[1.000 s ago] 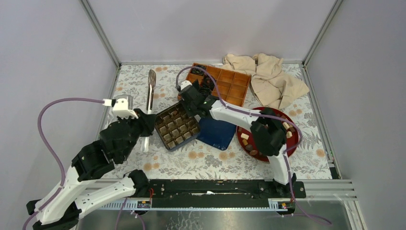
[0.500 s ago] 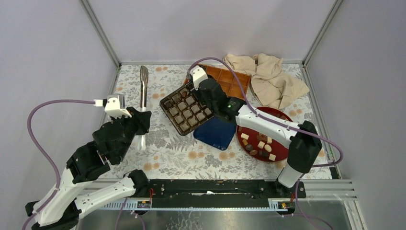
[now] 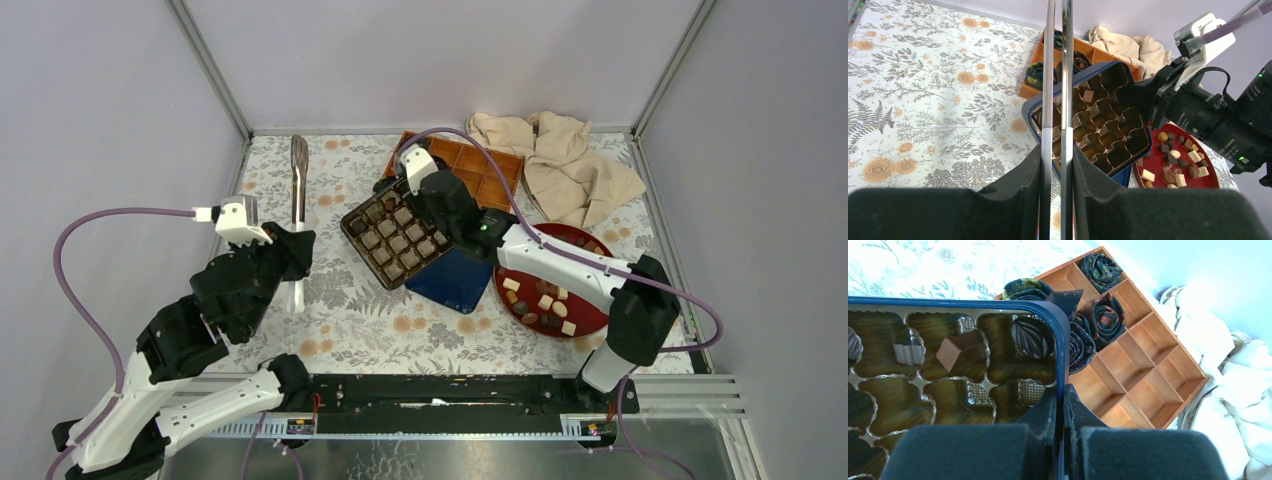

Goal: Pack the chocolate
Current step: Adjust the packing box at the center of the board.

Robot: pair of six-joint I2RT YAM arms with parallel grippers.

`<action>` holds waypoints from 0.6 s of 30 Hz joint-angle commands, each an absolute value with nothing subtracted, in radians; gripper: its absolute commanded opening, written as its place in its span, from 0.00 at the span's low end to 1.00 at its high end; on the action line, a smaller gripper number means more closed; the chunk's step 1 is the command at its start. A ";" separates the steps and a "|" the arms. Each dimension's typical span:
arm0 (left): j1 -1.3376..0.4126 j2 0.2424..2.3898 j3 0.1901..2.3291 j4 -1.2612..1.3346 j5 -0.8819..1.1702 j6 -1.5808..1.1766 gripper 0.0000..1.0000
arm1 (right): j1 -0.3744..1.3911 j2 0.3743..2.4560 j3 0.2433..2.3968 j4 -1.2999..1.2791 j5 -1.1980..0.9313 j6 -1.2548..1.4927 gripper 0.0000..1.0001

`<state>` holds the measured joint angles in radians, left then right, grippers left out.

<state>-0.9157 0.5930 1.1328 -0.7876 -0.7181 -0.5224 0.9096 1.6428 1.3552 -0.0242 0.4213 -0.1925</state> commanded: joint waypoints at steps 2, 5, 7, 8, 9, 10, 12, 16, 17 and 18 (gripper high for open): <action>-0.917 0.597 1.164 -0.753 -0.737 -0.537 0.08 | 0.910 1.562 1.367 0.098 0.390 -0.191 0.00; -0.918 0.596 1.164 -0.753 -0.733 -0.538 0.08 | 0.903 1.568 1.375 0.068 0.335 -0.155 0.00; -0.918 0.594 1.165 -0.753 -0.730 -0.541 0.08 | 0.890 1.586 1.381 0.041 0.265 -0.067 0.00; -0.917 0.593 1.165 -0.753 -0.726 -0.544 0.08 | 0.886 1.600 1.379 0.036 0.233 -0.026 0.00; -0.918 0.594 1.165 -0.755 -0.721 -0.547 0.08 | 0.885 1.616 1.382 0.033 0.207 0.007 0.00; -0.918 0.595 1.164 -0.755 -0.714 -0.549 0.08 | 0.885 1.638 1.390 0.025 0.183 0.059 0.00; -0.917 0.598 1.162 -0.755 -0.705 -0.551 0.08 | 0.885 1.693 1.432 -0.009 0.145 0.144 0.00; -0.917 0.591 1.159 -0.759 -0.697 -0.552 0.08 | 0.885 1.828 1.542 -0.102 0.123 0.313 0.00; -0.917 0.587 1.156 -0.759 -0.696 -0.553 0.08 | 0.885 1.861 1.566 -0.120 0.122 0.346 0.00; -0.919 0.583 1.153 -0.758 -0.695 -0.555 0.08 | 0.885 1.892 1.585 -0.135 0.118 0.377 0.00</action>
<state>-0.9157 0.5953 1.1328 -0.7879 -0.6933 -0.5335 0.8883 1.8027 1.4666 -0.1062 0.1726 0.1509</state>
